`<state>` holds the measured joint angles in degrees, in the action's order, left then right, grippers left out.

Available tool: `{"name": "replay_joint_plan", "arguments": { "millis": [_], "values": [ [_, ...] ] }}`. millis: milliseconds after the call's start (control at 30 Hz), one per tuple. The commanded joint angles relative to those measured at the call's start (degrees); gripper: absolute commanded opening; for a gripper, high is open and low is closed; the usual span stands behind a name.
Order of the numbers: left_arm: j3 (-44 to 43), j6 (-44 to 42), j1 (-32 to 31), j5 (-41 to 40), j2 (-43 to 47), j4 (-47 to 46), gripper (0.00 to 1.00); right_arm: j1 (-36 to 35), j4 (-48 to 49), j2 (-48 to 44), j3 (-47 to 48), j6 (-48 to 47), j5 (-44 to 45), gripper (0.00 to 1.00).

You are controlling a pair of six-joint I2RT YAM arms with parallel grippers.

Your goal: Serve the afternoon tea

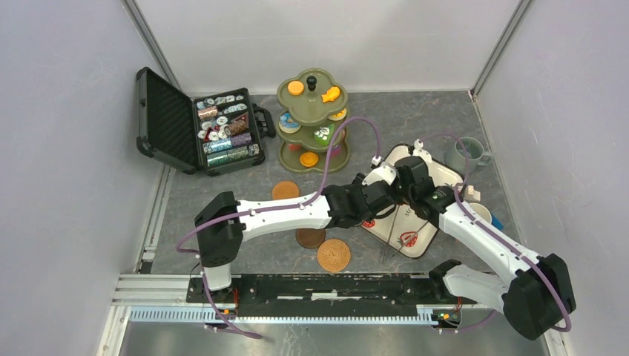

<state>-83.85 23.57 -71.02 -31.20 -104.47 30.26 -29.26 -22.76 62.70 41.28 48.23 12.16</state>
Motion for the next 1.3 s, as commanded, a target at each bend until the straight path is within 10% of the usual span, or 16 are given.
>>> {"name": "replay_joint_plan", "arguments": {
  "millis": [0,333,700,1000,1267],
  "values": [
    [-1.2,3.59,-0.82,-6.77,-0.04,-0.74,0.56,-0.17,7.45,-3.72,-0.42,3.84,-1.82,0.0],
    [2.51,2.09,-1.57,-8.05,0.48,-5.43,0.6,-0.19,7.83,-6.36,0.13,4.15,-0.61,0.0],
    [3.8,-1.93,-1.58,-13.5,1.86,-9.38,0.19,-0.23,8.49,-7.37,-0.35,2.71,-1.38,0.01],
    [13.03,-3.53,-1.45,-16.64,11.64,-13.12,0.02,-0.19,17.8,-7.68,-2.49,-12.97,-5.65,0.8],
    [22.8,0.59,1.62,-20.46,24.51,-10.95,0.02,-0.01,16.53,-7.61,0.88,-25.17,-2.13,0.9]
  ]
}}
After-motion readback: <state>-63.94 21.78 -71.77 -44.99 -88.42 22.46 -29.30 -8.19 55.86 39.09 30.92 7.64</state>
